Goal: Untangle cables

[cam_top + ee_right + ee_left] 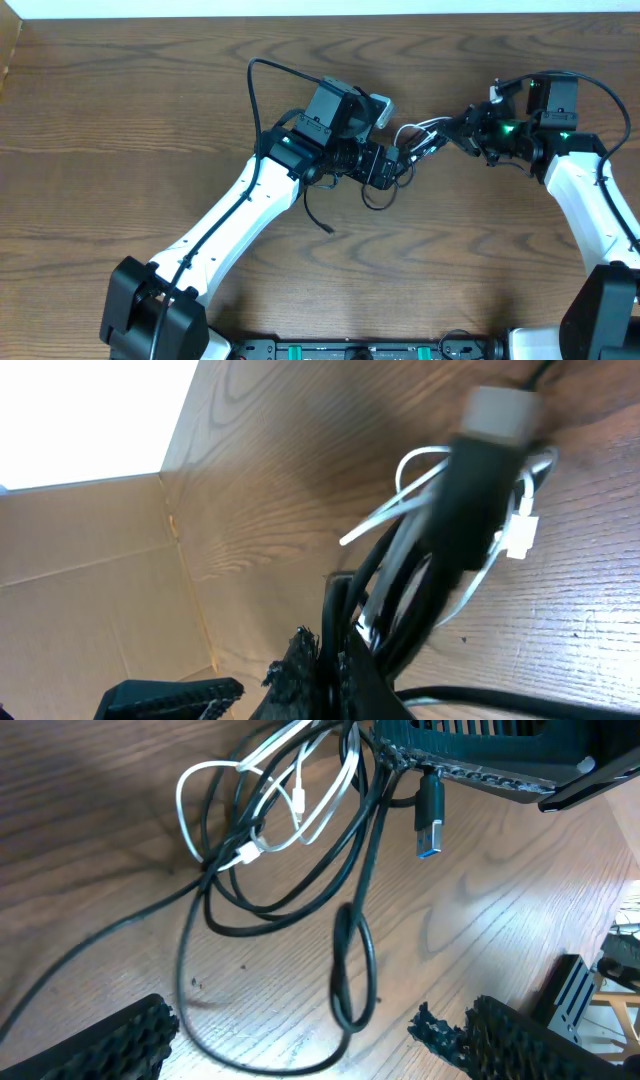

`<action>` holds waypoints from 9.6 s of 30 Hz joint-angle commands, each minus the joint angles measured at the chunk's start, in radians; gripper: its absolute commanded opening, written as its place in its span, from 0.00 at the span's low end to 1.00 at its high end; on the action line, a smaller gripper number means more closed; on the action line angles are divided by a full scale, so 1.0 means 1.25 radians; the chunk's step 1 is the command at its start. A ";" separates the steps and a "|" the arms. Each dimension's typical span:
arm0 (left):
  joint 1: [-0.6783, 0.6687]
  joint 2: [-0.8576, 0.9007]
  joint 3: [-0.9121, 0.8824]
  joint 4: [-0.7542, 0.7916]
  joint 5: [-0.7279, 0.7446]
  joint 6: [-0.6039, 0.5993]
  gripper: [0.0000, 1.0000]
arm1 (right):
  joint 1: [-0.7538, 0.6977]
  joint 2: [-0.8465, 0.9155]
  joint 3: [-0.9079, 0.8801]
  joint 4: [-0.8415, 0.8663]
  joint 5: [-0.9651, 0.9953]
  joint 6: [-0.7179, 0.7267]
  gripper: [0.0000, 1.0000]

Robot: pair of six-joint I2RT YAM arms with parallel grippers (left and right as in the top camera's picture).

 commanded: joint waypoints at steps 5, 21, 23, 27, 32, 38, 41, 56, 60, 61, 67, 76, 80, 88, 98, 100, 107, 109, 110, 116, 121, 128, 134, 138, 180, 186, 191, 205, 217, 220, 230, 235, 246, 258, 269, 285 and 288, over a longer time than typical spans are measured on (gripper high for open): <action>0.000 -0.005 0.012 0.043 0.023 0.002 0.94 | 0.001 -0.013 0.002 -0.007 0.031 -0.022 0.01; -0.003 -0.045 0.012 0.175 0.179 0.002 0.41 | 0.038 -0.013 0.002 0.016 -0.016 0.069 0.01; -0.003 -0.045 0.012 0.170 0.179 0.002 0.38 | 0.038 -0.013 0.002 0.046 -0.031 0.098 0.01; -0.003 -0.045 0.012 0.166 0.178 0.002 0.34 | 0.038 -0.013 0.002 0.104 -0.059 0.138 0.01; -0.003 -0.045 0.012 0.166 0.178 0.002 0.30 | 0.038 -0.013 0.002 0.107 -0.076 0.154 0.01; -0.003 -0.044 0.012 0.166 0.178 0.002 0.29 | 0.038 -0.013 0.002 0.143 -0.132 0.198 0.01; -0.003 -0.044 0.012 0.166 0.178 0.002 0.28 | 0.038 -0.013 0.002 0.166 -0.176 0.211 0.01; -0.005 -0.028 0.012 0.160 0.103 0.002 0.28 | 0.045 -0.013 0.002 0.214 -0.247 0.237 0.01; -0.005 -0.009 0.012 0.160 0.103 0.001 0.23 | 0.062 -0.013 0.002 0.215 -0.246 0.237 0.01; -0.005 -0.005 0.012 0.160 0.103 -0.002 0.23 | 0.066 -0.013 0.002 0.215 -0.245 0.237 0.01; -0.005 -0.001 0.012 0.163 0.103 -0.002 0.20 | 0.076 -0.013 0.002 0.221 -0.240 0.237 0.01; -0.005 -0.001 0.012 0.164 0.103 -0.002 0.20 | 0.076 -0.013 0.002 0.221 -0.240 0.230 0.01; -0.005 -0.001 0.012 0.164 0.103 -0.001 0.19 | 0.079 -0.013 0.002 0.220 -0.240 0.221 0.01; -0.005 -0.001 0.012 0.164 0.103 -0.002 0.08 | 0.087 -0.013 0.002 0.215 -0.237 0.198 0.01; -0.005 -0.001 0.012 0.164 0.103 -0.001 0.08 | 0.117 -0.013 0.002 0.183 -0.218 0.155 0.01; -0.005 -0.001 0.012 0.164 0.103 -0.001 0.08 | 0.121 -0.013 0.002 0.184 -0.216 0.155 0.01; -0.005 -0.001 0.012 0.162 0.103 -0.002 0.08 | 0.122 -0.013 0.002 0.180 -0.194 0.150 0.01; -0.005 -0.001 0.012 0.162 0.103 -0.002 0.08 | 0.122 -0.013 0.002 0.178 -0.185 0.150 0.01; -0.005 -0.001 0.012 0.162 0.103 -0.002 0.08 | 0.122 -0.013 0.002 0.177 -0.179 0.150 0.01; -0.005 -0.001 0.012 0.154 0.103 -0.005 0.08 | 0.121 -0.013 0.002 0.178 -0.143 0.150 0.01; -0.005 -0.001 0.012 0.152 0.103 -0.005 0.08 | 0.116 -0.013 0.002 0.179 -0.109 0.153 0.01; -0.005 -0.001 0.012 0.154 0.103 -0.005 0.30 | 0.099 -0.013 0.002 0.179 -0.105 0.153 0.01; -0.005 -0.001 0.012 0.154 0.103 -0.005 0.31 | 0.099 -0.013 0.002 0.179 -0.114 0.153 0.01; -0.005 -0.001 0.012 0.154 0.103 -0.005 0.31 | 0.101 -0.013 0.002 0.178 -0.132 0.153 0.01; -0.005 -0.001 0.012 0.153 0.043 -0.004 0.08 | 0.132 -0.013 0.002 0.167 -0.153 0.149 0.04; -0.005 -0.001 0.012 0.153 0.043 -0.004 0.08 | 0.132 -0.013 0.002 0.167 -0.153 0.129 0.19; -0.005 -0.001 0.012 0.153 0.043 -0.004 0.08 | 0.132 -0.013 0.002 0.167 -0.153 0.128 0.27; -0.005 -0.001 0.012 0.150 0.043 -0.004 0.08 | 0.123 -0.013 0.002 0.150 -0.083 0.063 0.55; -0.005 -0.001 0.012 0.148 0.042 -0.004 0.08 | 0.085 -0.013 0.002 0.101 -0.075 0.060 0.28; -0.005 -0.001 0.012 0.148 0.042 -0.004 0.08 | 0.085 -0.013 0.002 0.101 -0.075 0.071 0.27; -0.005 -0.001 0.012 0.148 0.042 -0.004 0.08 | 0.085 -0.013 0.002 0.103 -0.075 0.167 0.20; -0.005 -0.001 0.012 0.148 0.042 -0.004 0.08 | 0.085 -0.013 0.002 0.103 -0.075 0.227 0.09; -0.005 -0.001 0.012 0.148 0.042 -0.004 0.08 | 0.086 -0.013 0.002 0.100 -0.068 0.244 0.07; -0.005 -0.001 0.012 0.148 0.042 -0.004 0.08 | 0.123 -0.013 0.002 0.103 -0.042 0.294 0.01; -0.005 0.001 0.012 0.148 0.042 -0.004 0.08 | 0.124 -0.013 0.002 0.104 -0.095 0.298 0.01; -0.005 0.008 0.012 0.148 0.038 -0.004 0.08 | 0.124 -0.013 0.002 0.158 -0.236 0.307 0.01; -0.005 0.008 0.012 0.148 0.036 -0.004 0.08 | 0.124 -0.013 0.002 0.158 -0.254 0.302 0.01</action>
